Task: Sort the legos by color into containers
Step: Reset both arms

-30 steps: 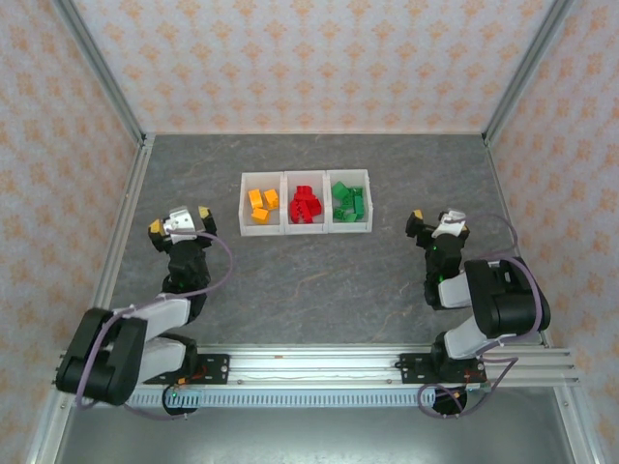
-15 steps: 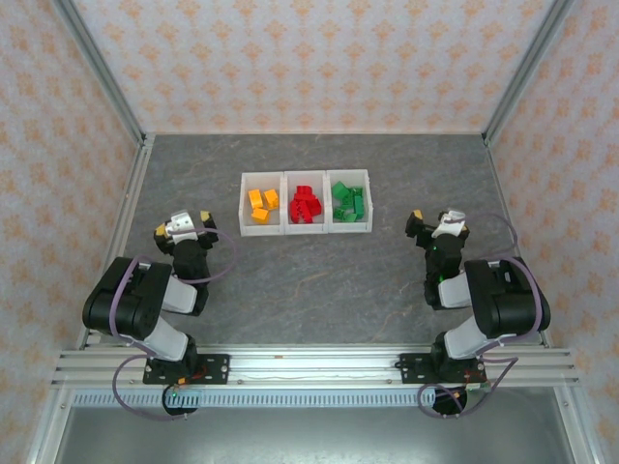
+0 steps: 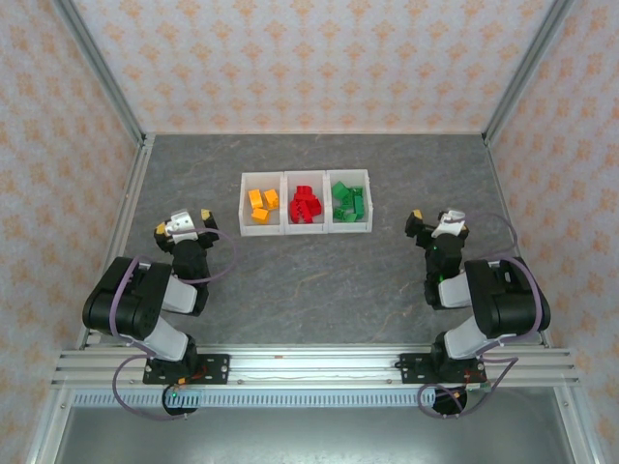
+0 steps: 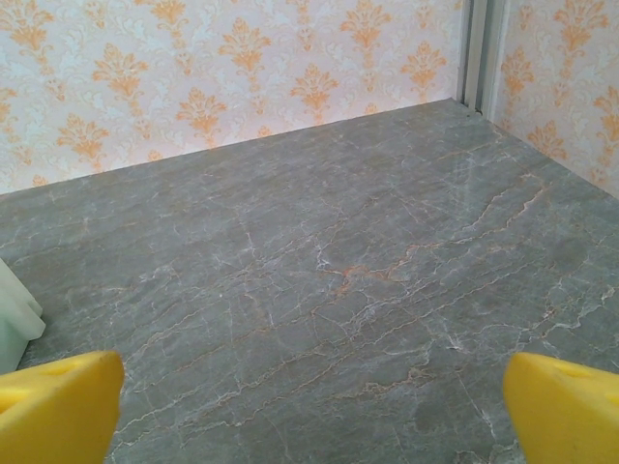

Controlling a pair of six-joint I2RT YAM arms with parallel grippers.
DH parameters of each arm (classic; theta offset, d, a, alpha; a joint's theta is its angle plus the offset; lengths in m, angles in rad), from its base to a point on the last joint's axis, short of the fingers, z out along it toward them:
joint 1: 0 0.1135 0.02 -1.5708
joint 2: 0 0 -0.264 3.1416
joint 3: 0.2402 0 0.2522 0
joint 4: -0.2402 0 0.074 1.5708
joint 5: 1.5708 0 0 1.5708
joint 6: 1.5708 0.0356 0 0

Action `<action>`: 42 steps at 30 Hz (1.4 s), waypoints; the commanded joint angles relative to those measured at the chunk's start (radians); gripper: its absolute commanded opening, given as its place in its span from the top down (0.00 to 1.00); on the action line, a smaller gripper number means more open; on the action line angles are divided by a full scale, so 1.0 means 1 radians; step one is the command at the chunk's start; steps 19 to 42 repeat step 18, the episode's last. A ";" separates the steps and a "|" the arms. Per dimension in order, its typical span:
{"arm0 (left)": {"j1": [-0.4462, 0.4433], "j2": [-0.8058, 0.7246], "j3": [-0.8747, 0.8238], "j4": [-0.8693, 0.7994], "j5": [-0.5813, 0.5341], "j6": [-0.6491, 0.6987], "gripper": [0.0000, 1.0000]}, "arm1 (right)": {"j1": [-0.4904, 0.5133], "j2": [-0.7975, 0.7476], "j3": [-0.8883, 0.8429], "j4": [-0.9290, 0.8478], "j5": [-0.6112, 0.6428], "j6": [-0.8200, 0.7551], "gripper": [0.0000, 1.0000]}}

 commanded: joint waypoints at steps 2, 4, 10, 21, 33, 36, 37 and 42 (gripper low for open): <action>0.007 -0.001 0.014 0.044 0.016 -0.020 0.00 | -0.008 -0.011 0.019 0.016 -0.007 -0.011 0.00; 0.006 -0.001 0.014 0.044 0.015 -0.021 0.00 | -0.009 -0.010 0.020 0.015 -0.008 -0.010 0.00; 0.006 -0.001 0.015 0.044 0.015 -0.021 0.00 | -0.013 -0.010 0.024 0.009 -0.020 -0.009 0.00; 0.006 -0.001 0.014 0.044 0.015 -0.021 0.00 | -0.016 -0.011 0.023 0.007 -0.030 -0.010 0.00; 0.006 -0.001 0.014 0.044 0.015 -0.021 0.00 | -0.016 -0.011 0.023 0.007 -0.030 -0.010 0.00; 0.006 -0.001 0.014 0.044 0.015 -0.021 0.00 | -0.016 -0.011 0.023 0.007 -0.030 -0.010 0.00; 0.006 -0.001 0.014 0.044 0.015 -0.021 0.00 | -0.016 -0.011 0.023 0.007 -0.030 -0.010 0.00; 0.006 -0.001 0.014 0.044 0.015 -0.021 0.00 | -0.016 -0.011 0.023 0.007 -0.030 -0.010 0.00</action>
